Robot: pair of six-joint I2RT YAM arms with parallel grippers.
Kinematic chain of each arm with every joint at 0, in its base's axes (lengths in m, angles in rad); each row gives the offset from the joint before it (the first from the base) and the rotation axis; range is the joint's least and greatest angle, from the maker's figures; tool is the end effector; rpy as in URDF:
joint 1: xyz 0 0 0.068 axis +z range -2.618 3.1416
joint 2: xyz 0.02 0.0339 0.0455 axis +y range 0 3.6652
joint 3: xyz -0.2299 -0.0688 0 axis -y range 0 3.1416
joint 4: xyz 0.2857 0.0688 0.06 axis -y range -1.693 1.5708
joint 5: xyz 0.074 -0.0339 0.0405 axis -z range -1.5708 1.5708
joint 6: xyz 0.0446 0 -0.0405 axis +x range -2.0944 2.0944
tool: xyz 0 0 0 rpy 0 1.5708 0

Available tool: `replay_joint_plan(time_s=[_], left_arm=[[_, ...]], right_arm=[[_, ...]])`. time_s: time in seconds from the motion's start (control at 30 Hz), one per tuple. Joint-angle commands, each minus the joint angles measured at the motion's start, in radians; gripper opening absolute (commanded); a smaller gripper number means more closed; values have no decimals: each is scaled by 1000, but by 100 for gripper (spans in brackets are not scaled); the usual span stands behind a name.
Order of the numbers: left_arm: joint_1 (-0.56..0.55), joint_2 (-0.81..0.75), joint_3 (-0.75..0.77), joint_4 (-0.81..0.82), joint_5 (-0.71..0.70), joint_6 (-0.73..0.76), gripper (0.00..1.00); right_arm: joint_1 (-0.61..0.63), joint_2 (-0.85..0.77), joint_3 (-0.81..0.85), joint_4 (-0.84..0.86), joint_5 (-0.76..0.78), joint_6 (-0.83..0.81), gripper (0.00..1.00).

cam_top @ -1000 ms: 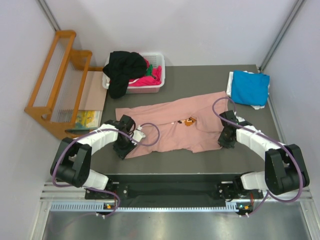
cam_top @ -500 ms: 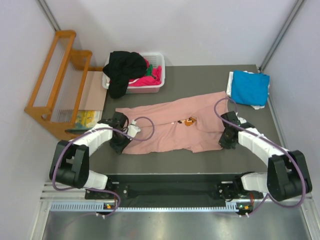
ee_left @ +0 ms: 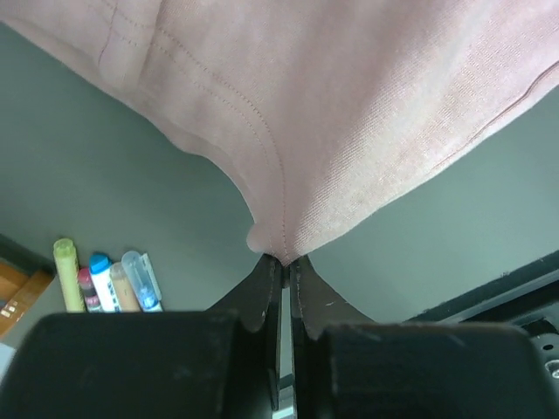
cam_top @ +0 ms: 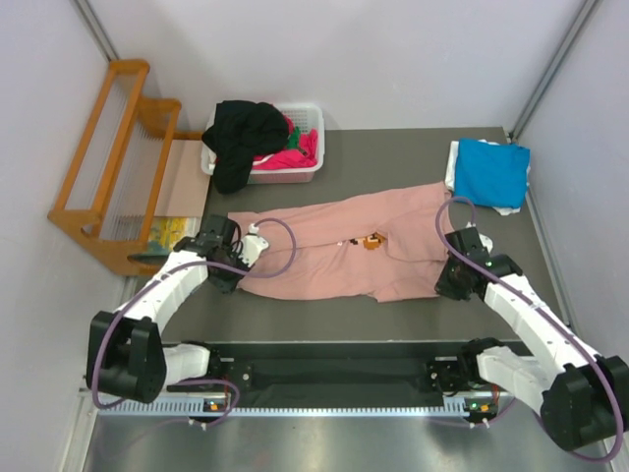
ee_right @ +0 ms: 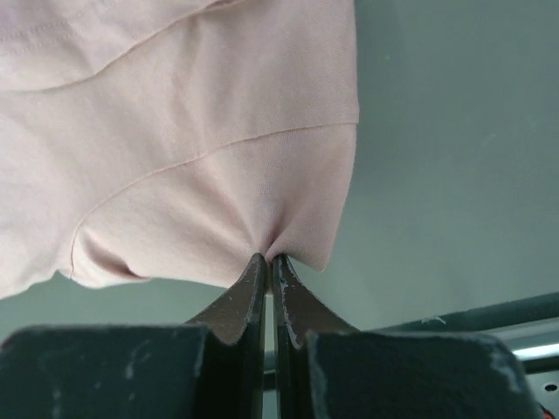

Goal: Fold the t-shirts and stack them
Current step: Fold the tshirt

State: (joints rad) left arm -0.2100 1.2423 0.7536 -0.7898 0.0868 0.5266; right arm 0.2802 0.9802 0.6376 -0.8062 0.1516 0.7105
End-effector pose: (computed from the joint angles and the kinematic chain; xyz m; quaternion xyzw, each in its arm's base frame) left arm 0.2539 -0.0581 0.1365 0.3618 0.9199 -0.0195 0.1504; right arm 0.2225 0.0570 0.1573 0.2237 0.9491 0.0341 0.2189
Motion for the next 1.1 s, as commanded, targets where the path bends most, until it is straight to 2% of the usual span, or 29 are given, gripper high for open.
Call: replay_joint_plan(time_s=[0.0,0.2,0.4,0.43,0.6,0.7,0.9,1.07], left_arm=[[1,-70,16,-61,11,6,0],[3,-150,26,-170,17,15,0],[3,-256,36,-278,2,24,0],[3,-277,38,-285,4,24,0],[3,-299,44,-275,-10,26,0],[3,-253,68,-229,-22,32,0],[11,-45,176,-112,-50,56,0],[55,182,308,-49,-36,82,0]], right_arm=[[24,-66,-9,-74,-27,20,0],[60,-175,-53,-146,-73,55,0],[160,-296,-64,-231,-92,116,0],[213,-310,-65,-240,-77,160,0],[270,-258,-30,-211,-55,214,0],[271,-198,57,-171,8,192,0],[258,-16,279,-128,118,142,0],[131,87,347,-48,100,73,0]])
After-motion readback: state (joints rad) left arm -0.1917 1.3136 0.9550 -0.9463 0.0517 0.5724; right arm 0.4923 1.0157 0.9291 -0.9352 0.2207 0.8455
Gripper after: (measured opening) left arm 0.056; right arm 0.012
